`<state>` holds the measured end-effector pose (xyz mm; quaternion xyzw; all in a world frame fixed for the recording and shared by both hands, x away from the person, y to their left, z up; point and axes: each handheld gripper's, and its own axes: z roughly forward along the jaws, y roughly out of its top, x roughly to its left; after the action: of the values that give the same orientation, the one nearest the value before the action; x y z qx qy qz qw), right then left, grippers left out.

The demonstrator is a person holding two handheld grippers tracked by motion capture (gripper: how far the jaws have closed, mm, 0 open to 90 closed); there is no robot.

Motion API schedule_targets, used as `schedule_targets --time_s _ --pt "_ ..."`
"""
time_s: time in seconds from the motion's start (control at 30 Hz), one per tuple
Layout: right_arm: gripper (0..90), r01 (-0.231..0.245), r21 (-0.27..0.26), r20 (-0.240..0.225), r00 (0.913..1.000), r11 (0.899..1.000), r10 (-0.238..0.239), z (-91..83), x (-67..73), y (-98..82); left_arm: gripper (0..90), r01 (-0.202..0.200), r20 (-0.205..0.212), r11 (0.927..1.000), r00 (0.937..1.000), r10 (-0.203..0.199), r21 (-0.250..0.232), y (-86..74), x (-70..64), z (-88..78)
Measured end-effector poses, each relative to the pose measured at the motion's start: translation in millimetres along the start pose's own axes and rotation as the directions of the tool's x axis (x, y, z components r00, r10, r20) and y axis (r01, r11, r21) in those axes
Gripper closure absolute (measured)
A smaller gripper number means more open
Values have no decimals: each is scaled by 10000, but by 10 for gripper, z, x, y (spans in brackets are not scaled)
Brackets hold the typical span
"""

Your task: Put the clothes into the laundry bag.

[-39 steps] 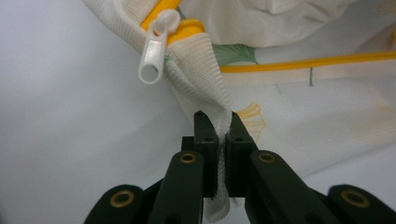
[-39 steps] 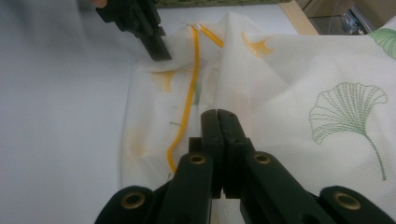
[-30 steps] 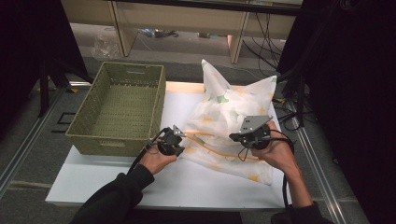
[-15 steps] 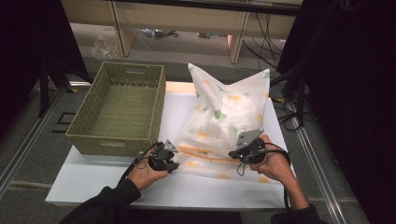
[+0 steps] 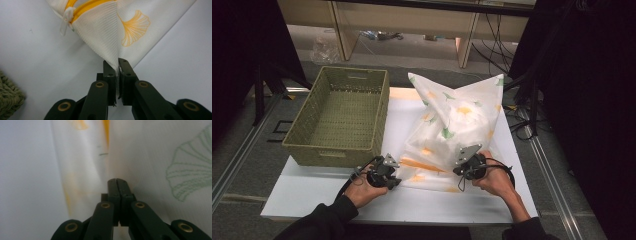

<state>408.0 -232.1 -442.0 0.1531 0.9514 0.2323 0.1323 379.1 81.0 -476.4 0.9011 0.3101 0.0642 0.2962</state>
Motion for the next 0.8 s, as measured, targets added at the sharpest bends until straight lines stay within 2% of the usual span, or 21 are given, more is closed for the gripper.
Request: schedule_targets --time_s 0.03,0.07,0.1,0.13,0.2,0.27,0.3,0.33,0.37,0.4,0.43,0.5,0.53,0.57,0.6,0.63,0.67,0.7,0.73,0.8 --pt "900 71 -27 136 9999 10000 -71 19 -25 -4 853 396 -57 9987 9992 -398 -312 -4 -29 23" --pt "900 -173 79 207 9996 9998 172 39 -36 -6 853 352 -56 9990 9994 -354 -287 -4 -27 21" --pt "900 -30 129 225 9997 9999 27 72 -60 -3 854 352 -52 9989 9994 -354 -295 -5 -27 20" --pt "900 -175 135 350 9992 9998 171 96 -69 -3 853 318 -69 9987 9995 -321 -409 -9 -26 25" --pt "900 -57 67 339 9994 10000 55 121 -120 4 853 271 -70 9988 9996 -274 -398 -10 -28 20" --pt "900 -277 -66 554 9981 9996 280 133 -156 -10 853 -15 51 10000 10000 16 -79 -10 -10 7" --pt "900 -415 -65 555 9976 9991 418 139 -176 -16 854 358 -36 9986 9993 -360 -378 -10 -39 25" --pt "900 -322 -187 664 9972 9993 334 155 -206 -23 855 352 -31 9987 9994 -354 -369 -7 -40 26" --pt "900 -343 -216 783 9963 9992 359 168 -235 -26 856 226 -21 9994 9997 -227 -280 3 -37 20" --pt "900 -482 -223 800 9956 9986 498 179 -253 -26 857 -148 -34 9999 9999 148 -52 9 -18 5" --pt "900 -382 -305 989 9942 9988 410 188 -294 -24 858 155 -61 9994 9999 -157 -301 7 -44 24" --pt "900 -610 -335 1180 9909 9976 645 192 -360 -10 859 214 -46 9995 9998 -215 -249 11 -53 25" --pt "900 -415 -424 1344 9898 9982 468 201 -408 1 861 176 -92 9991 9998 -180 -375 12 -53 35" --pt "900 -523 -645 1633 9846 9965 623 223 -434 10 862 66 -55 9996 10000 -67 -291 16 -45 32" --pt "900 -793 -544 1738 9809 9954 876 226 -449 22 862 -75 35 10000 10000 75 -60 22 -30 21" --pt "900 -451 -589 1968 9788 9972 559 240 -491 39 864 -86 25 9999 10000 86 -68 21 -30 21" --pt "900 -751 -619 2108 9737 9953 866 245 -514 52 865 -97 35 9999 9999 97 -65 22 -27 22" --pt "900 -678 -651 2262 9707 9956 809 256 -545 62 866 22 39 10000 10000 -21 -72 21 -31 26" --pt "900 -716 -665 2424 9664 9952 857 266 -568 70 866 257 -30 9992 9997 -258 -316 21 -47 44" --pt "900 -649 -683 2662 9605 9956 808 287 -625 82 867 190 -77 9991 9998 -193 -385 24 -41 50"
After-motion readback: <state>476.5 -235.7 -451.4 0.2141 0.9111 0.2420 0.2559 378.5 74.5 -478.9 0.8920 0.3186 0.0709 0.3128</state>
